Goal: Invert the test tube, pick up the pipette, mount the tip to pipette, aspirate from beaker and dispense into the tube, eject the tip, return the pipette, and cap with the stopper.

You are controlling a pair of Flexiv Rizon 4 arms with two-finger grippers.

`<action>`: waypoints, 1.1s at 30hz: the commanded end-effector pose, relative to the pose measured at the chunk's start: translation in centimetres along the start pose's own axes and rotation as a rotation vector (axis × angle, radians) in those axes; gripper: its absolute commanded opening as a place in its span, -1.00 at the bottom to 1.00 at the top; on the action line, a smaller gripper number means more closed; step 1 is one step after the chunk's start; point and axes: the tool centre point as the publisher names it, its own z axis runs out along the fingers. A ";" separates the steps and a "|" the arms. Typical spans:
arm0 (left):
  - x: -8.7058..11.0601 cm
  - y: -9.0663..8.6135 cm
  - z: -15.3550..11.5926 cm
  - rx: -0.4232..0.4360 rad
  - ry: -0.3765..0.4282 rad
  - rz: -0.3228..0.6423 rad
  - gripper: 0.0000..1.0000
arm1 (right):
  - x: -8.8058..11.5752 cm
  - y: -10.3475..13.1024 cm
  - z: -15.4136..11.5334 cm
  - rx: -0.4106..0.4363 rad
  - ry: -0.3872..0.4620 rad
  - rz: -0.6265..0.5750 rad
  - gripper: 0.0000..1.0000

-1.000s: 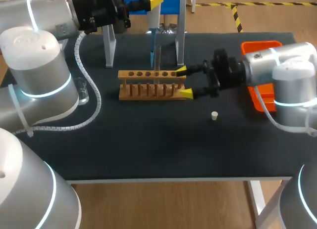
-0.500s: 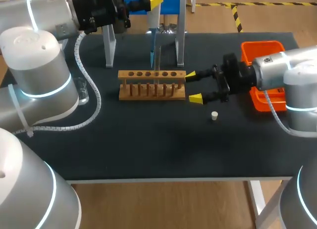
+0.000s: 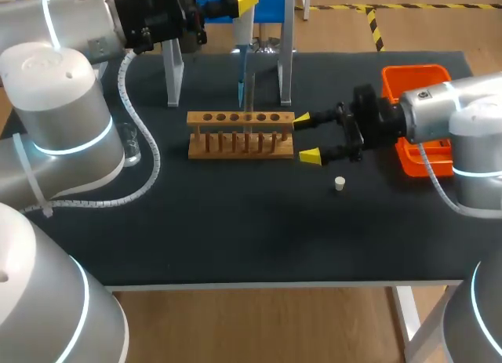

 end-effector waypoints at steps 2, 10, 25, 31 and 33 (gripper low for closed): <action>-0.2 0.9 -2.9 0.000 -0.019 0.007 -1.00 | 0.1 0.0 -0.1 0.001 -0.001 0.000 1.00; -1.2 2.6 -7.8 -0.007 -0.076 0.027 -1.00 | 0.1 0.0 -0.1 0.001 -0.001 0.000 1.00; -5.7 5.8 -15.5 -0.016 -0.139 0.038 -1.00 | 0.1 0.0 -0.1 0.001 -0.001 0.000 1.00; -7.1 6.9 -17.0 -0.009 -0.152 0.044 -1.00 | 0.1 0.0 -0.1 0.001 -0.001 0.000 1.00; -7.5 7.3 -17.4 -0.008 -0.156 0.045 -1.00 | 0.1 0.0 -0.1 0.001 -0.001 0.000 1.00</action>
